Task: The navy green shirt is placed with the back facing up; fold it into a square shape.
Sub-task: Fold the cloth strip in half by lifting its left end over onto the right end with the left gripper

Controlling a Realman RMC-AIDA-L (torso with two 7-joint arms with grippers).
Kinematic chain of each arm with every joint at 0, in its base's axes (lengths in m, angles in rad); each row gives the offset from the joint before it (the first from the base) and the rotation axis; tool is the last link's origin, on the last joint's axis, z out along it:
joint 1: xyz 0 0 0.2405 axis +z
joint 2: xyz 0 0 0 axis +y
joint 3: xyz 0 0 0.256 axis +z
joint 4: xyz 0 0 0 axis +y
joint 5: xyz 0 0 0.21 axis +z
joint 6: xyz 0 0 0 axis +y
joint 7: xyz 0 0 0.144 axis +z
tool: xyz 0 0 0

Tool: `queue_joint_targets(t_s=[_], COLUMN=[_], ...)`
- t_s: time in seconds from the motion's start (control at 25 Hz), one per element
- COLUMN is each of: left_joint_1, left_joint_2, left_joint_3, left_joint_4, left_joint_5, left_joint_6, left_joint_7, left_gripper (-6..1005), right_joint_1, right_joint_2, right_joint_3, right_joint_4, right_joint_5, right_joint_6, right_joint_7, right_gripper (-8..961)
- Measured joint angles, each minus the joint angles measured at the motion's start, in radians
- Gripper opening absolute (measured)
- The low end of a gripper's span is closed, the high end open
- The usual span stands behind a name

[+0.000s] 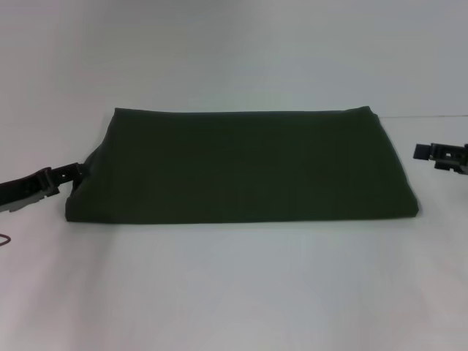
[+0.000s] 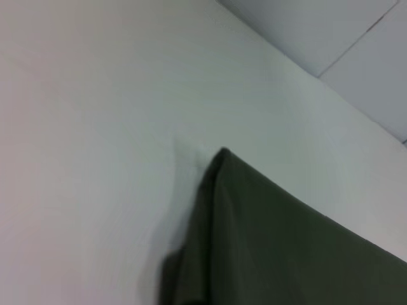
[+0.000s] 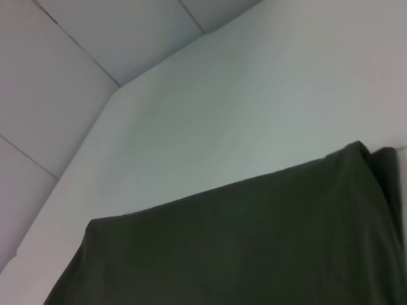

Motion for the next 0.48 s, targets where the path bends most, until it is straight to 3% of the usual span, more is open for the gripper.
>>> queue_joint_targets(t_s=[0.48], left_joint_1=[-0.028], left_joint_2=[-0.010], left_joint_3=[0.018], left_joint_4=[-0.121], left_joint_5=[-0.001], left_joint_6=[-0.188], left_joint_7=[0.122], left_gripper=[828], right_joint_1=[-0.020], right_joint_2=[0.010], right_joint_3=[0.021], right_joint_4=[-0.001], right_joint_5=[0.008], right_joint_6=[0.002], right_joint_7=[-0.001], right_gripper=[764])
